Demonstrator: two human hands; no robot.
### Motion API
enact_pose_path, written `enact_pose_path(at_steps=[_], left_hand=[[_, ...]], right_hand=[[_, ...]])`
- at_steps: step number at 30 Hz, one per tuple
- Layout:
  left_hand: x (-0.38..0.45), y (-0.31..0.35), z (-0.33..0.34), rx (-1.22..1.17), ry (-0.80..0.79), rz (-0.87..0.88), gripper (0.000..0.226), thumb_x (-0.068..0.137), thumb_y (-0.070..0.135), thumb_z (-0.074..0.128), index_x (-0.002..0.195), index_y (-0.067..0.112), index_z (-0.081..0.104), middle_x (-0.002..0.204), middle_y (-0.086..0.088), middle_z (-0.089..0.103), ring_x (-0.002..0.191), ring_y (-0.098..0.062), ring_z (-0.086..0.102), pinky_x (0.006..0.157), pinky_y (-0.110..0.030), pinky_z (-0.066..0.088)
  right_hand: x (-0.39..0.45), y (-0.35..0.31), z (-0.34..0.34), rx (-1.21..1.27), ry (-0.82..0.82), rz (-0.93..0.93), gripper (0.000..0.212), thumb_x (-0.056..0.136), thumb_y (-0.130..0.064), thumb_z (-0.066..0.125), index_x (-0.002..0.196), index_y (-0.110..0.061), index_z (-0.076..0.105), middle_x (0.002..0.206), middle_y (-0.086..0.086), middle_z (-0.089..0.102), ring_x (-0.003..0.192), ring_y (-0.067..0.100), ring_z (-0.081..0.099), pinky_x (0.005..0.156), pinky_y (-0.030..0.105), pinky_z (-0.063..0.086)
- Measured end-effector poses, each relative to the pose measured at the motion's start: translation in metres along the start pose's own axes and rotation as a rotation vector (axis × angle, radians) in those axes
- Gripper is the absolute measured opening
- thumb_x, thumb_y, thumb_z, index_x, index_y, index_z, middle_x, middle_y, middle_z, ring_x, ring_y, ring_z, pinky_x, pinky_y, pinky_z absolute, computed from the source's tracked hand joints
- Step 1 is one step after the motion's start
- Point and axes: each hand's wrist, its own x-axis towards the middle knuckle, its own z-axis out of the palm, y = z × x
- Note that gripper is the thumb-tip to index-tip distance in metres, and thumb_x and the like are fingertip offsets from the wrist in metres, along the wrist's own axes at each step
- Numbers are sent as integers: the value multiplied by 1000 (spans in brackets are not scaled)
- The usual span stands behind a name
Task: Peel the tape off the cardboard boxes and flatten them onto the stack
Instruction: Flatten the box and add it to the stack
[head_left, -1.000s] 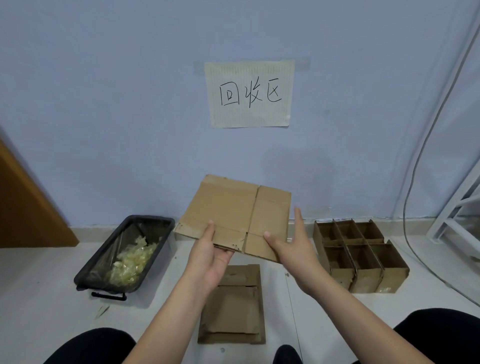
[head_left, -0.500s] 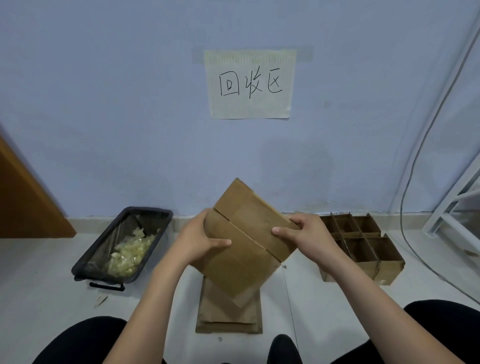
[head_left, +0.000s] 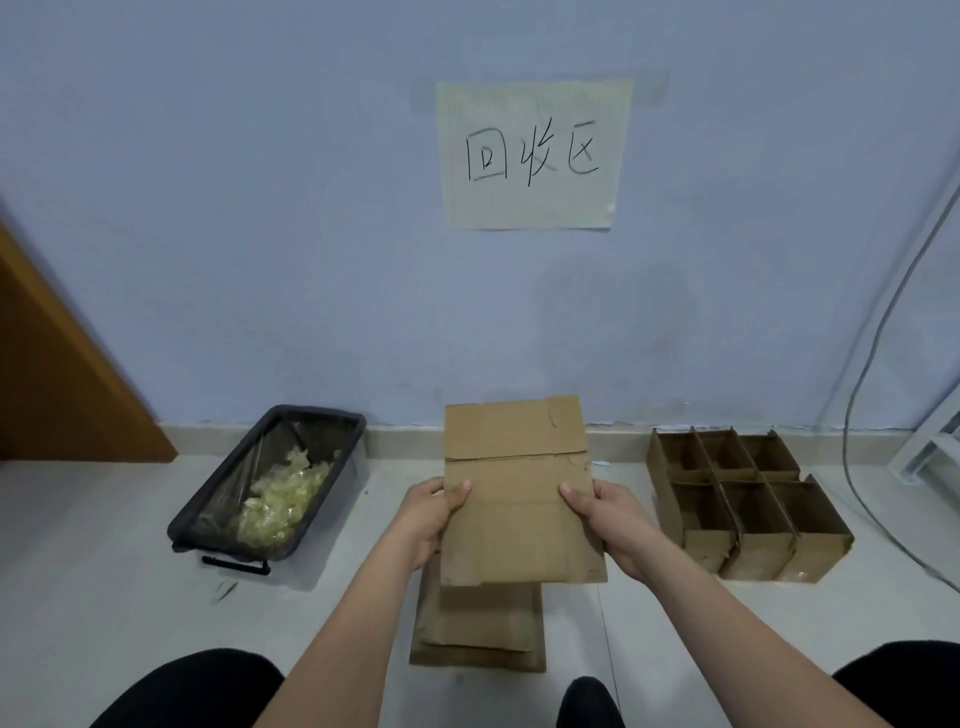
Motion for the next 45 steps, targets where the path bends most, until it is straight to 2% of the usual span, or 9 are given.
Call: enact_pose_path(at_steps=[5,9,11,13,25,30,36,42,45], left_hand=[[62,-73,-23,446,200,-153,20,99,11,50,113,12,63,118,-12,65,104,-31,63,92,-42,56],[89,-124,-38,691,165,-298,41,103,14,51,142,6,44,135,-15,51,106,-25,49,86,-35,47],[106,-147,-42,707,120,-338,53,102,17,55,149,4,35,147,-17,46,121,-31,51,94,-37,47],[119,-164,-41,657,95,-377,58,100,22,59,150,4,35,148,-17,46,132,-34,49,101,-37,46],[150,-198,-50,400,153,-451,76,88,31,78,149,9,38,145,-16,50,129,-38,52,106,-52,49],[152,-198,-47,345,173,-445,81,82,28,84,145,10,37,143,-15,50,127,-38,52,104,-55,50],[153,-196,-44,229,155,-466,61,88,17,80,136,-4,50,133,-21,60,120,-42,58,91,-51,53],[146,-181,-53,121,70,-377,36,99,14,64,132,7,52,124,-16,63,104,-35,62,84,-53,57],[144,-169,-64,-140,148,-314,23,104,18,57,125,11,52,119,-14,62,96,-32,62,70,-45,55]], right_hand=[[52,54,-12,-4,177,80,28,102,-21,55,124,-4,61,102,5,69,89,21,66,65,30,52],[83,108,-30,73,199,221,35,104,-25,52,133,-6,55,115,11,66,101,28,63,85,42,53],[95,131,-36,112,228,262,36,104,-24,51,134,-6,53,119,13,65,105,31,62,91,46,52],[104,150,-39,133,253,294,37,104,-25,51,135,-6,52,122,15,65,108,32,62,94,47,51],[111,206,-70,230,502,370,42,103,-25,54,139,-4,50,134,15,58,122,38,55,107,54,43],[109,205,-67,247,516,374,41,103,-24,54,138,-3,50,134,17,57,111,35,55,104,51,45],[112,197,-66,300,490,339,42,103,-24,53,140,-5,49,134,14,58,112,33,56,105,51,44],[114,193,-65,343,497,313,41,104,-24,52,140,-5,48,136,13,57,112,31,55,103,47,45],[114,192,-66,369,515,312,42,104,-26,51,141,-7,48,137,13,56,113,31,55,102,46,45]])
